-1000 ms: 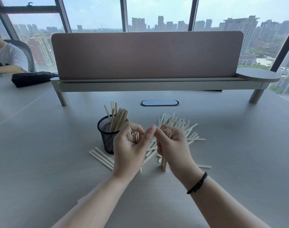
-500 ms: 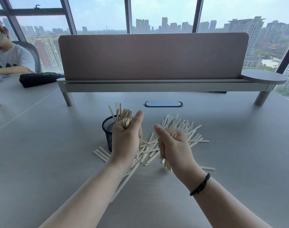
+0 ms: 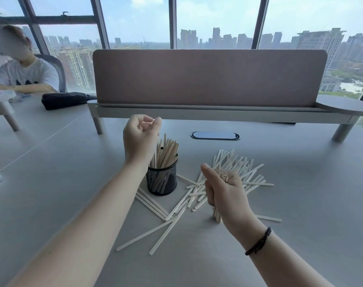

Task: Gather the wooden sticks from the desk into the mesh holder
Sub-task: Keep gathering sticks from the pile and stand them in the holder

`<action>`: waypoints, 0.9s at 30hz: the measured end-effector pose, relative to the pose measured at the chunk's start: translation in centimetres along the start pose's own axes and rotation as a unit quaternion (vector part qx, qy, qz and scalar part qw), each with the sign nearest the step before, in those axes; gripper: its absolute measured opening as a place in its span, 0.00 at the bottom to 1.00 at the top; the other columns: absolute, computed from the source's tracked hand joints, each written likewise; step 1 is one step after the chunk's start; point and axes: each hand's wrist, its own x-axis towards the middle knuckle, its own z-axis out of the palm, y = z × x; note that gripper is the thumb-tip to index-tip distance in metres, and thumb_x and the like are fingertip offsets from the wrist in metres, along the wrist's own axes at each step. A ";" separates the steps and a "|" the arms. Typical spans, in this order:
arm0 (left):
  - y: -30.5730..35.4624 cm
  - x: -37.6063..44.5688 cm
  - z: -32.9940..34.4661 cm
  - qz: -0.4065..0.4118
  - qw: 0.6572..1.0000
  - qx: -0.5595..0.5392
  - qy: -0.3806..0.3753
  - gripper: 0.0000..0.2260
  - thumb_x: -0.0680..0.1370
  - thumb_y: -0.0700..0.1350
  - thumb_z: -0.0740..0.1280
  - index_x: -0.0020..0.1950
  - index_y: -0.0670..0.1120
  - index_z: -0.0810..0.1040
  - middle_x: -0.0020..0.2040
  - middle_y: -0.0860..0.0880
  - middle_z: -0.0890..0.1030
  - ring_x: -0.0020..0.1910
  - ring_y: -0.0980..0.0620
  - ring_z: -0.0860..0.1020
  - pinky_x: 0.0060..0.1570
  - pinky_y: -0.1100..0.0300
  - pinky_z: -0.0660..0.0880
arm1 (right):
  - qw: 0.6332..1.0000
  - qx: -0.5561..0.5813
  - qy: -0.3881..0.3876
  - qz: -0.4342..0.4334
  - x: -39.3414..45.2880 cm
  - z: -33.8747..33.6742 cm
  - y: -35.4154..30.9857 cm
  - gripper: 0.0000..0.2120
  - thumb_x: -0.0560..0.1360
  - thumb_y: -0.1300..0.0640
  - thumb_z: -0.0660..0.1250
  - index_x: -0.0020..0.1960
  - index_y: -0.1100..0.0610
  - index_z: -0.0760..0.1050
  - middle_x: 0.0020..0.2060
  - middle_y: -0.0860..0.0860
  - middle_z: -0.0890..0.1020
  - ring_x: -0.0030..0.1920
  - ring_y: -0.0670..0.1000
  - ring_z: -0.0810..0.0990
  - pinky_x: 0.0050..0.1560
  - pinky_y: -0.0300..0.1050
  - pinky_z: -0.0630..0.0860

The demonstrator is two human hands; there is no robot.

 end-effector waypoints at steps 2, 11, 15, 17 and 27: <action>-0.4 -0.2 -0.7 -0.003 0.999 0.039 -0.010 0.11 0.76 0.48 0.71 0.56 0.50 0.75 0.47 0.53 0.83 0.43 0.63 0.80 0.45 0.64 0.74 | 1.000 0.019 0.007 0.007 0.1 0.1 0.0 0.29 0.77 0.46 0.66 0.24 0.55 0.56 0.21 0.56 0.57 0.23 0.51 0.54 0.27 0.41 0.54; -1.0 -6.3 -3.7 0.321 0.941 0.105 -0.026 0.03 0.79 0.39 0.68 0.47 0.40 0.78 0.41 0.48 0.78 0.41 0.49 0.76 0.45 0.56 0.74 | 0.980 0.194 0.017 0.047 4.2 3.4 -5.1 0.31 0.81 0.47 0.62 0.21 0.49 0.57 0.18 0.47 0.59 0.22 0.49 0.53 0.28 0.41 0.55; -2.7 -9.0 -3.8 0.292 0.946 0.056 -0.132 0.13 0.80 0.45 0.66 0.36 0.47 0.72 0.28 0.52 0.69 0.27 0.53 0.67 0.29 0.60 0.65 | 0.976 0.220 0.005 -0.009 7.4 6.5 -9.2 0.30 0.81 0.45 0.63 0.24 0.51 0.56 0.19 0.48 0.59 0.22 0.50 0.55 0.29 0.43 0.57; -3.3 -9.5 -3.8 0.314 0.931 0.084 -0.167 0.19 0.81 0.45 0.66 0.33 0.53 0.63 0.26 0.56 0.61 0.25 0.52 0.62 0.26 0.58 0.61 | 0.980 0.200 0.005 -0.020 8.7 8.3 -9.9 0.29 0.81 0.45 0.64 0.26 0.52 0.56 0.20 0.49 0.60 0.23 0.51 0.57 0.30 0.44 0.61; -5.3 -9.6 -4.1 0.272 0.891 0.241 -0.273 0.20 0.78 0.57 0.66 0.31 0.48 0.66 0.27 0.52 0.69 0.29 0.54 0.70 0.30 0.53 0.71 | 0.999 0.030 0.015 -0.024 11.1 10.5 -6.8 0.13 0.75 0.54 0.73 0.34 0.54 0.74 0.29 0.52 0.80 0.35 0.51 0.78 0.42 0.47 0.76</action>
